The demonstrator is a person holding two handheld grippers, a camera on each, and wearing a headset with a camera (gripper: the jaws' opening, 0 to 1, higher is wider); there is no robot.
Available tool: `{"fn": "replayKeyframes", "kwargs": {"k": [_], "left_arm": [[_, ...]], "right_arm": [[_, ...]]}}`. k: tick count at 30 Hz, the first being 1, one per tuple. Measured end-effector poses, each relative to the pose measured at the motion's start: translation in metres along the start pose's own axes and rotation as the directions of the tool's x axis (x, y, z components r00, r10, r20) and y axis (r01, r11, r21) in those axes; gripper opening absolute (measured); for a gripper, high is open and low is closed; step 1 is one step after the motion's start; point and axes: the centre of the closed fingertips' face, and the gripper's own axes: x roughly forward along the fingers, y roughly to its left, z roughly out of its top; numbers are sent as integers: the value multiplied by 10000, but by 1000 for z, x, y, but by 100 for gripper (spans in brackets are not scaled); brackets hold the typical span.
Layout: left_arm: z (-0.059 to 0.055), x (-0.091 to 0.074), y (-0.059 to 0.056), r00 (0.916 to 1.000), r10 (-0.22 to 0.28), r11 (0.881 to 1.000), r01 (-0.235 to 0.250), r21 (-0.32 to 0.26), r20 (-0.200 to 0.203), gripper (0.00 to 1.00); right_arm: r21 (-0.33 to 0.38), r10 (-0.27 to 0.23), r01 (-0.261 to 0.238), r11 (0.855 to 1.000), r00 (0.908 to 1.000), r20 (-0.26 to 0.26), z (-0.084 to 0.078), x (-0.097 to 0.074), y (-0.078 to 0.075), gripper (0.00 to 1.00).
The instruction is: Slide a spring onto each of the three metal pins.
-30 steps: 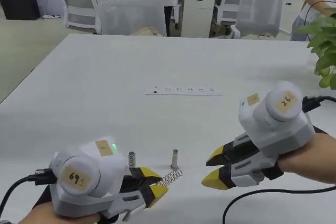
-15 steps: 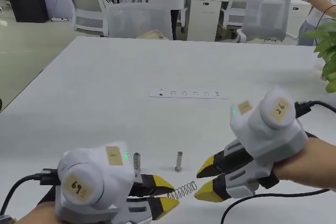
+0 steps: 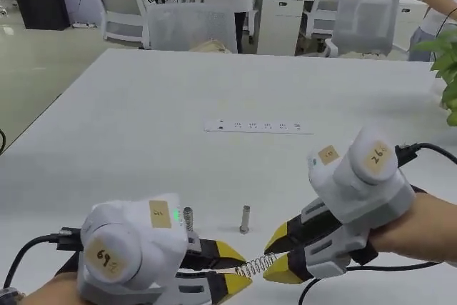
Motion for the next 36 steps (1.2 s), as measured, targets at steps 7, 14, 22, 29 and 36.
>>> {"fn": "replayKeyframes", "kwargs": {"k": [7, 14, 22, 29, 36], "left_arm": [[0, 1, -1, 10000, -81, 9999, 81, 103, 18, 3], [-4, 1, 0, 9999, -53, 9999, 54, 144, -102, 3], [-8, 1, 2, 9998, 81, 10000, -81, 7, -203, 2], [-12, 1, 4, 9996, 130, 9998, -133, -126, -252, 2], [-11, 1, 4, 9996, 168, 9997, -172, -188, -213, 2]], "right_arm": [[-50, 110, -110, 9999, 9999, -72, -1, 1, 3, 12], [47, 100, -100, 9999, 9999, -77, 3, -2, 4, 11], [-207, 16, -19, 9998, 9999, -134, 12, -4, 8, 10], [-491, 138, -138, 9987, 9999, 5, 26, -4, 14, 9], [-762, 261, -263, 9967, 9997, -35, 34, -2, 19, 9]]}}
